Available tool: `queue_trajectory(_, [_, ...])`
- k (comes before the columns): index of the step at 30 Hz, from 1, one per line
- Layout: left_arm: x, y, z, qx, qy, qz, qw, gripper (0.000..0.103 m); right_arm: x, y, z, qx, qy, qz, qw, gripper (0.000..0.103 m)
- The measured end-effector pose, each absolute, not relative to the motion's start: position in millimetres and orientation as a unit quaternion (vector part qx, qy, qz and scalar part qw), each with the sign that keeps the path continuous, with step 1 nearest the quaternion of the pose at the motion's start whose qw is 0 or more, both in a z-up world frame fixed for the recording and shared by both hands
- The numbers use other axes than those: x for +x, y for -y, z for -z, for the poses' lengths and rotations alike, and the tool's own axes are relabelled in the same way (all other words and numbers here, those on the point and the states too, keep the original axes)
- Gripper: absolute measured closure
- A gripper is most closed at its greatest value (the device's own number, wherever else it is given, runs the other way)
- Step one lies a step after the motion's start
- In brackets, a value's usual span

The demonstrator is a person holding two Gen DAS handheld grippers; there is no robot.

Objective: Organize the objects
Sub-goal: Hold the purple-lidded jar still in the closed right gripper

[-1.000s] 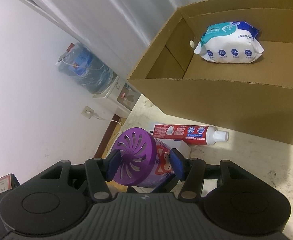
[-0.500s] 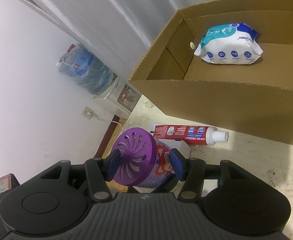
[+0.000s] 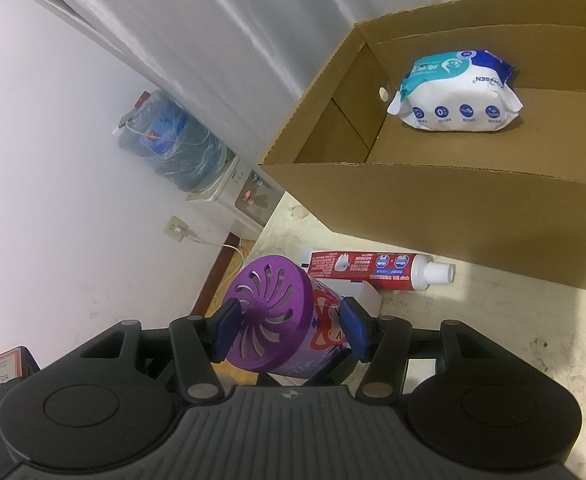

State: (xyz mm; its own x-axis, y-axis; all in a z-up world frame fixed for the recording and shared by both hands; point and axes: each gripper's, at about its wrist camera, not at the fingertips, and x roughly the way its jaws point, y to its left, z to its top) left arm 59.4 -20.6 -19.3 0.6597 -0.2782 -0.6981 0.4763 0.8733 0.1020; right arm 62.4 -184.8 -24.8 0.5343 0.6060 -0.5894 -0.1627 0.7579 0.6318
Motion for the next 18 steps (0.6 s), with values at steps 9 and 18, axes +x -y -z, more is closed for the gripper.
queue_trajectory(9, [59.8,20.2,17.7,0.139,-0.356,0.21,0.9,0.038,61.1,185.2,23.0,0.26,-0.423,-0.23,0.837,0.044])
queue_trajectory(18, [56.9,19.6,17.8,0.138,-0.354,0.209,0.901,0.038,58.7,186.7,20.6,0.259,-0.42,-0.228,0.839,0.044])
